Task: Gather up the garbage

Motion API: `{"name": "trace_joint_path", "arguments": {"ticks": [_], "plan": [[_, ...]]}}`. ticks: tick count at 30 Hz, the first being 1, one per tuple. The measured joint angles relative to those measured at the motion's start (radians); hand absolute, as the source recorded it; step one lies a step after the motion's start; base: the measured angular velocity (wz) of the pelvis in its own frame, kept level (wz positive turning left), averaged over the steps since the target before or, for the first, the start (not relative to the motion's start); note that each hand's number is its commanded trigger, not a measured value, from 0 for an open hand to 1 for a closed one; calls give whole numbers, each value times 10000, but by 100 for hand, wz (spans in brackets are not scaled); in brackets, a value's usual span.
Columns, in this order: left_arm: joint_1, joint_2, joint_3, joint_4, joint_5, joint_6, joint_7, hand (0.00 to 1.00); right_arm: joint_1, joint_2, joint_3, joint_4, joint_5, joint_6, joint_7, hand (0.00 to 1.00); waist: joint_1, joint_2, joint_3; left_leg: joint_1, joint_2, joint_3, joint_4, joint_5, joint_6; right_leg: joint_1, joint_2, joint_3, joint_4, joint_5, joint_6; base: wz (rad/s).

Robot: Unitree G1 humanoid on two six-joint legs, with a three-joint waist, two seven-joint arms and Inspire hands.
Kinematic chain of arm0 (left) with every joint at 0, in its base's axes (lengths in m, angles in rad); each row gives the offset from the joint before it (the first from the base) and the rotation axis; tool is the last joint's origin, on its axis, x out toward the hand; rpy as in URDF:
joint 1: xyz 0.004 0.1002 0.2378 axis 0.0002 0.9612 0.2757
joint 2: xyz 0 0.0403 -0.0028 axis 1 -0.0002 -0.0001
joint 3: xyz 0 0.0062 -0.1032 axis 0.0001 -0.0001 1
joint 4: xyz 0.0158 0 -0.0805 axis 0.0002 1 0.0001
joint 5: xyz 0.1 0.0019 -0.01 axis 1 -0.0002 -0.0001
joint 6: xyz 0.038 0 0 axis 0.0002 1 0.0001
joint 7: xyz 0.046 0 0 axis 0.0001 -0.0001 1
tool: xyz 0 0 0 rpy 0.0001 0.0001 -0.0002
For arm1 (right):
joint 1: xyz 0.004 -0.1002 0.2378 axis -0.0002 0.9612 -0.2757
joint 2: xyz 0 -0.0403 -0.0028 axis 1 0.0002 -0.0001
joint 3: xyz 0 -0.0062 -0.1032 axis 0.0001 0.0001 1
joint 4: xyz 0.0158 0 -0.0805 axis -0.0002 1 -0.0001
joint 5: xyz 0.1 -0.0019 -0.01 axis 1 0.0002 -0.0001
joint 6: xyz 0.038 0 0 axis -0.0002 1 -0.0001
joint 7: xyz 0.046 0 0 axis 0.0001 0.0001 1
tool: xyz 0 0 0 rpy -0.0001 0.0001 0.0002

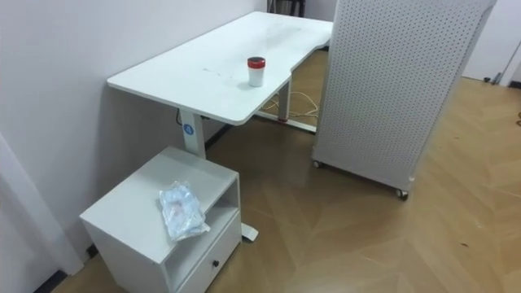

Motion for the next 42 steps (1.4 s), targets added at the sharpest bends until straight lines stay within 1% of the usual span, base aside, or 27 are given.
{"name": "trace_joint_path", "arguments": {"ticks": [6, 8, 11, 15, 16, 17, 18, 19, 20, 21, 22, 23, 24, 25, 26, 27, 28, 30, 31, 33, 34, 35, 37, 38, 39, 40, 42], "plan": [[-99, 3, 267, 77, -49, -31, -53, 0, -34, 5, -88, 342, 441, 8, 54, 100, 35, -80, -21, -224, 116, -1, 275, -43, -46, -210, -3, -302, 258, -84, -87, 2], [-131, 25, 298, 76, -64, -45, -63, 0, -37, 34, -91, 335, 346, 4, 150, 100, 15, -136, 14, -413, 169, 0, 682, -220, -86, -297, 10, -370, 471, -263, -143, 0], [-112, 56, 310, 87, -26, -46, -143, 0, -58, 23, -91, 353, 360, 1, 364, 100, 47, -162, 35, -811, 358, 19, 1802, -817, -274, -622, 180, -409, 1276, -763, -339, -2], [-103, 60, 276, 109, -149, -44, -247, 0, -20, 18, 24, 350, 548, -5, 378, 100, 5, -169, 35, -1279, 522, 47, 2724, -1003, -459, -977, 271, -391, 1938, -1210, -579, 10], [-107, 74, 267, 83, -155, -59, -247, 0, 6, 16, 6, 354, 733, -3, 370, 100, -20, -251, 70, -1917, 615, 276, 3805, -914, -571, -1045, 265, -214, 2100, -1302, -696, 41], [-79, 96, 196, 93, -144, -72, -250, 0, 28, -1, 1, 387, 895, -1, 361, 100, -44, -264, 120, -2780, 669, 376, 5211, -750, -462, -975, 311, -88, 2128, -1378, -822, 39], [-73, 93, 156, 89, -160, -73, -253, 0, 44, -32, 0, 402, 1040, 0, 357, 100, -19, -259, 112, -3037, 572, 402, 5234, -792, -398, -925, 328, 69, 2127, -1445, -920, 36], [2, 91, 92, 89, -170, -84, -258, 0, 64, -98, -4, 385, 1260, -3, 348, 100, -7, -248, 112, -3583, 260, 423, 4659, -775, -343, -877, 336, 284, 2143, -1524, -971, 18], [45, 90, 84, 89, -168, -73, -260, 0, 71, -124, -2, 383, 1301, -5, 346, 100, 29, -265, 99, -3828, 94, 410, 4187, -672, -370, -890, 314, 343, 2154, -1564, -964, 6], [204, 91, 103, 87, -166, -74, -263, 0, 137, -176, -2, 398, 1305, -20, 343, 100, 140, -187, 93, -4222, -101, 434, 3176, -258, -398, -825, 295, 399, 2153, -1653, -948, -27], [363, 103, 200, 104, -166, -44, -284, 0, 151, -207, 19, 309, 1282, -24, 337, 100, 337, -124, 90, -4388, -131, 425, 2286, 451, -305, -696, 279, 458, 2167, -1800, -896, -42], [433, 126, 205, 106, -171, -29, -287, 0, 196, -213, 35, 294, 1246, -15, 338, 100, 455, -110, 79, -4419, -102, 413, 2009, 731, -278, -622, 265, 534, 2177, -1881, -858, -52], [510, 156, 214, 105, -185, -28, -340, 0, 217, -246, 105, 294, 1145, 18, 344, 100, 513, -117, 69, -4440, -22, 439, 1815, 1294, -246, -473, 250, 668, 2175, -2044, -796, -33], [510, 161, 211, 96, -167, -61, -411, 0, 237, -258, 93, 310, 1136, 65, 373, 100, 464, -152, 42, -4340, -49, 610, 1798, 1710, -73, -333, 202, 781, 2134, -2195, -711, -28], [484, 151, 207, 70, -173, -132, -536, 0, 231, -257, 88, 308, 1137, 131, 385, 100, 441, -207, -33, -4231, -44, 965, 1879, 1879, 200, -209, 99, 904, 2102, -2285, -569, -14], [449, 146, 206, 70, -172, -184, -573, 0, 231, -258, 102, 306, 1137, 129, 385, 100, 433, -284, -107, -4224, -54, 1110, 2005, 1883, 284, -159, -6, 879, 2114, -2334, -510, -21], [365, 160, 206, 72, -179, -304, -616, 0, 231, -251, 140, 306, 1139, 128, 384, 100, 470, -374, -60, -4179, -156, 1315, 2375, 1624, 438, 31, -215, 888, 2110, -2508, -413, -20], [87, 152, 181, 74, -213, -498, -684, 0, 231, -322, 229, 306, 1135, 129, 377, 100, 519, -498, -54, -4195, -238, 1554, 2992, 967, 577, 113, -492, 847, 2390, -2712, -191, -27], [-68, 148, 161, 73, -416, -649, -683, 0, 192, -381, 328, 299, 1143, 132, 356, 100, 555, -470, -24, -4145, -239, 1687, 3295, 594, 627, -53, -658, 619, 3169, -2755, -110, -28], [-338, 220, 144, 73, -764, -845, -652, 0, 84, -414, 381, 127, 1143, 174, 253, 100, 526, -554, 23, -3915, -390, 1839, 3470, 206, 754, -661, -1138, 207, 4963, -2608, 176, -15], [-514, 259, 149, 68, -815, -955, -635, 0, 70, -463, 333, -19, 1102, 244, 136, 100, 544, -590, 34, -3730, -428, 2005, 3555, -44, 828, -1080, -1428, 87, 6078, -2288, 536, -13], [-567, 277, 151, 69, -810, -1001, -593, 0, 3, -497, 291, -44, 1054, 239, 106, 100, 568, -572, 39, -3640, -439, 2061, 3587, -167, 841, -1243, -1533, 51, 6487, -2063, 594, -27], [-765, 362, 93, 106, -817, -1027, -297, 0, -237, -574, 290, -24, 955, 209, -69, 100, 559, -444, 44, -3155, -416, 2092, 3436, -487, 892, -1529, -1642, -156, 7384, -942, 553, -22], [-863, 392, 20, 100, -823, -1026, -111, 0, -257, -564, 299, -41, 942, 193, -131, 100, 569, -316, 43, -2965, -374, 1959, 3208, -536, 895, -1778, -1620, -226, 7598, -672, 499, -10], [-916, 407, -26, 49, -848, -1026, -3, 0, -313, -559, 312, -59, 958, 174, -140, 100, 582, -325, -1, -2873, -349, 1963, 3069, -535, 894, -2024, -1619, -227, 7704, -830, 501, -9], [-990, 415, -60, -14, -963, -1043, 171, 0, -439, -559, 317, -91, 1030, 155, -164, 100, 598, -251, 91, -2751, -276, 1978, 2860, -531, 886, -2565, -1573, -293, 7703, -1224, 381, -6], [-1153, 424, -260, 0, -1036, -1033, 230, 0, -542, -548, 343, -137, 1247, 109, -244, 100, 591, -217, 112, -2583, -152, 1954, 2627, -548, 850, -3281, -1441, -343, 6920, -1524, 307, 2]]}}
